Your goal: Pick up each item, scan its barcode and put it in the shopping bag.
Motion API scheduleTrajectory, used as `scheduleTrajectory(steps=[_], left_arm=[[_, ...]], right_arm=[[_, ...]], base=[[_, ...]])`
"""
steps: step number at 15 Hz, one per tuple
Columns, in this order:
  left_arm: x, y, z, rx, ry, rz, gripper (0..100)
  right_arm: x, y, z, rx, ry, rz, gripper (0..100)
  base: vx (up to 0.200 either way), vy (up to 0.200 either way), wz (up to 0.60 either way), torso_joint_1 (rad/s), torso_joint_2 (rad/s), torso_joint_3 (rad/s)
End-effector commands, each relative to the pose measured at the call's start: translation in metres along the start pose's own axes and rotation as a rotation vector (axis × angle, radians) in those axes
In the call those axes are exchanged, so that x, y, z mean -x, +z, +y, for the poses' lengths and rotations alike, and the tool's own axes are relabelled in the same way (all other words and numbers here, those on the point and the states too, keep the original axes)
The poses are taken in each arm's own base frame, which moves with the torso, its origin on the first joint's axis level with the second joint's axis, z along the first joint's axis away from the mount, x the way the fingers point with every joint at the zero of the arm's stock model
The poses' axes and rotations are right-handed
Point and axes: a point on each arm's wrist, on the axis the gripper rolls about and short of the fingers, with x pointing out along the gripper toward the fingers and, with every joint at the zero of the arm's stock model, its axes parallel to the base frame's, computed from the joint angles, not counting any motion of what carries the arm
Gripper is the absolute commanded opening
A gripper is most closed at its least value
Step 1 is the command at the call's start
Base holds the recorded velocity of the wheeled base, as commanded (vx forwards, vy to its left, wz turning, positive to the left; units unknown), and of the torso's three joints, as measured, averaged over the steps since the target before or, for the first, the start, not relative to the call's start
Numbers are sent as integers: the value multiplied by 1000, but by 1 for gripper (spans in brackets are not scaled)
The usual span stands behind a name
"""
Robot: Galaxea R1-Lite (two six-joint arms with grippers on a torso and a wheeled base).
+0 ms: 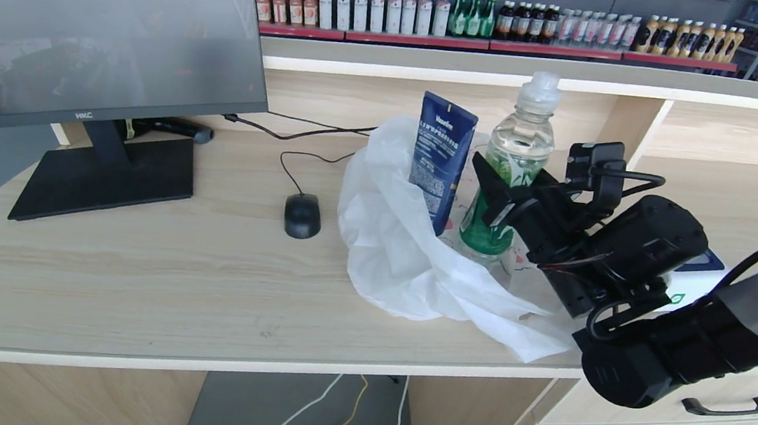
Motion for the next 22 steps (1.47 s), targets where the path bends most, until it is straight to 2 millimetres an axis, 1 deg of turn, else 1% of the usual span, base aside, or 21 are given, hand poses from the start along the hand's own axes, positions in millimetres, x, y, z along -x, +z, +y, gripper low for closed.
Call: scheduleTrajectory(steps=[1, 13, 14, 22], left_arm=[[0, 0, 0, 1, 0, 0, 100], [0, 0, 0, 1, 0, 0, 100], [0, 0, 0, 1, -1, 0, 100], [0, 0, 0, 1, 0, 0, 100]], right_arm=[[2, -4, 0, 1, 0, 17, 0], [3, -5, 1, -21, 1, 23, 0], [3, -5, 1, -23, 3, 22, 100], [4, 3, -1, -36, -2, 6, 100]], base=[[0, 0, 0, 0, 0, 0], [0, 0, 0, 0, 0, 0], [0, 0, 0, 0, 0, 0], [0, 0, 0, 0, 0, 0]])
